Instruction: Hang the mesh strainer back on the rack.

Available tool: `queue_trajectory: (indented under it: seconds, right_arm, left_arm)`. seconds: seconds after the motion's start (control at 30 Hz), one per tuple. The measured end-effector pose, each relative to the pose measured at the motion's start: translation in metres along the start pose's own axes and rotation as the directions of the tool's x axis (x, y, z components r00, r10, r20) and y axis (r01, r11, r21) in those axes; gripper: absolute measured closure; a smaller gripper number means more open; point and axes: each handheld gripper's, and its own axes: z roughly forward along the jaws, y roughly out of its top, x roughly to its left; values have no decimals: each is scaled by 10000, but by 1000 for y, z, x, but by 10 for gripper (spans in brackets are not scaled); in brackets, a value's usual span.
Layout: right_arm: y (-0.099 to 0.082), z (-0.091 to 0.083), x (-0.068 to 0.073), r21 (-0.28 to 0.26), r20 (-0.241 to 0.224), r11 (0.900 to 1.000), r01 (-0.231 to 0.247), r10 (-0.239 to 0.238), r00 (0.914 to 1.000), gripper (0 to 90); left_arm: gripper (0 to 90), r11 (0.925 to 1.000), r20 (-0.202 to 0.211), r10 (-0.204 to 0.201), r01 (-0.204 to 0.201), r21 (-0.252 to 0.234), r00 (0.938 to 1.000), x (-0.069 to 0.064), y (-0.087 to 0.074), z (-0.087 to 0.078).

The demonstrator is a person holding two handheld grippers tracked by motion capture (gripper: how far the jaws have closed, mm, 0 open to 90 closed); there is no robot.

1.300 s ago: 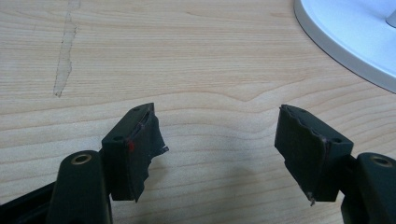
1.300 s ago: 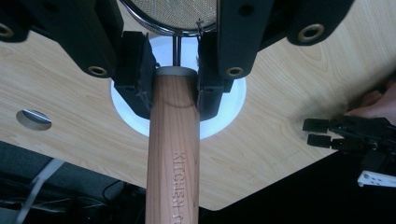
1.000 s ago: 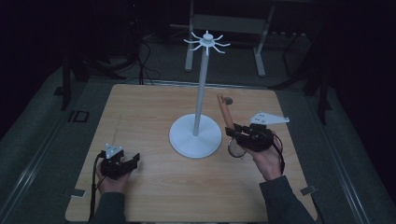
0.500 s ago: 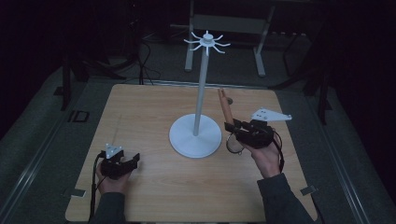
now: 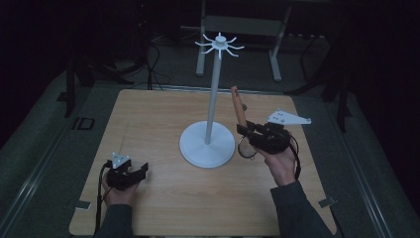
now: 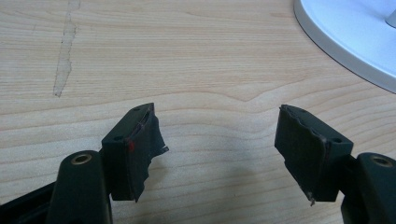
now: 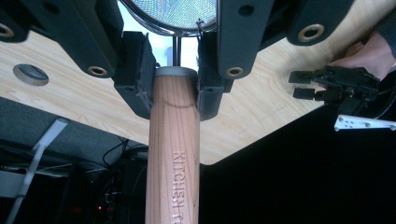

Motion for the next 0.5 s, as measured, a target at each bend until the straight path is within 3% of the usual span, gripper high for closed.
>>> queue_trajectory:
  seconds: [0.5]
  right_arm:
    - [11, -3, -2, -549, -13, 9980, -301, 301, 9995, 698]
  left_arm:
    - [303, 10000, -7, 5, -5, 2, 10000, 0, 0, 0]
